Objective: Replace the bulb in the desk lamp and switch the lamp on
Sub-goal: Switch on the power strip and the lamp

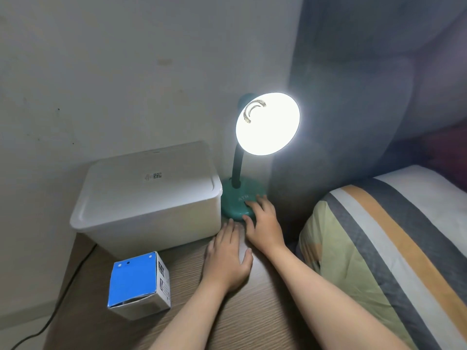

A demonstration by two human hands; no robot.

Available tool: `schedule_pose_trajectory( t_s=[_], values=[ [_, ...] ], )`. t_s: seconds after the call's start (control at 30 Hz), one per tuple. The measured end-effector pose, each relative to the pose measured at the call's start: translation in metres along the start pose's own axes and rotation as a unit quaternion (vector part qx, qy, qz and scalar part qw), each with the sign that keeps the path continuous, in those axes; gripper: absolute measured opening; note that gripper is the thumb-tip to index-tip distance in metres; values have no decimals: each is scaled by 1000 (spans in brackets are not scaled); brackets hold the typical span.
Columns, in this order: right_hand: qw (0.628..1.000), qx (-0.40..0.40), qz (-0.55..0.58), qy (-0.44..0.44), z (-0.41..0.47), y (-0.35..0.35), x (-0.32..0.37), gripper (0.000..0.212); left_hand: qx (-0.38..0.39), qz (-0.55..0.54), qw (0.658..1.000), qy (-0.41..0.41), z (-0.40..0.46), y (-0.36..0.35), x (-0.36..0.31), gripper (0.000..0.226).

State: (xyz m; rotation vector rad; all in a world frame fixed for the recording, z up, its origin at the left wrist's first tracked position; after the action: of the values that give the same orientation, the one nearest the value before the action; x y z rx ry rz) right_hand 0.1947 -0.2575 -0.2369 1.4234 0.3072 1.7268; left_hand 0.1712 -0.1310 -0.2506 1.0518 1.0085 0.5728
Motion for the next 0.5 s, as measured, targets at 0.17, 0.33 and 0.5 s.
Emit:
schedule_pose_trajectory(
  t_s=[0.17, 0.33, 0.5],
  values=[
    [1000, 1, -3, -1, 1, 0, -1, 39, 0, -5, 1000, 2, 0, 0, 0, 70],
    [1000, 2, -3, 2, 1, 0, -1, 39, 3, -3, 1000, 3, 1, -1, 1, 71],
    [1000, 1, -9, 1, 1, 0, -1, 40, 3, -6, 1000, 4, 1, -1, 1, 71]
  ],
)
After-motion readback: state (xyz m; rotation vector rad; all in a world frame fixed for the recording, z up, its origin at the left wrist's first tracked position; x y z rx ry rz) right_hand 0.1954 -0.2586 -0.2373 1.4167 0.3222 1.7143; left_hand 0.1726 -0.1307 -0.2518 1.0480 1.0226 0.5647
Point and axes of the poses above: each hand's wrist, its own z-axis towards the middle knuckle, its own y-axis out of the back of the hand, x = y × z, the point moved 6 cm from there along z, towards the middle knuckle, and after that the axes turned 2 degrees about -x, right-handed, at the moved point
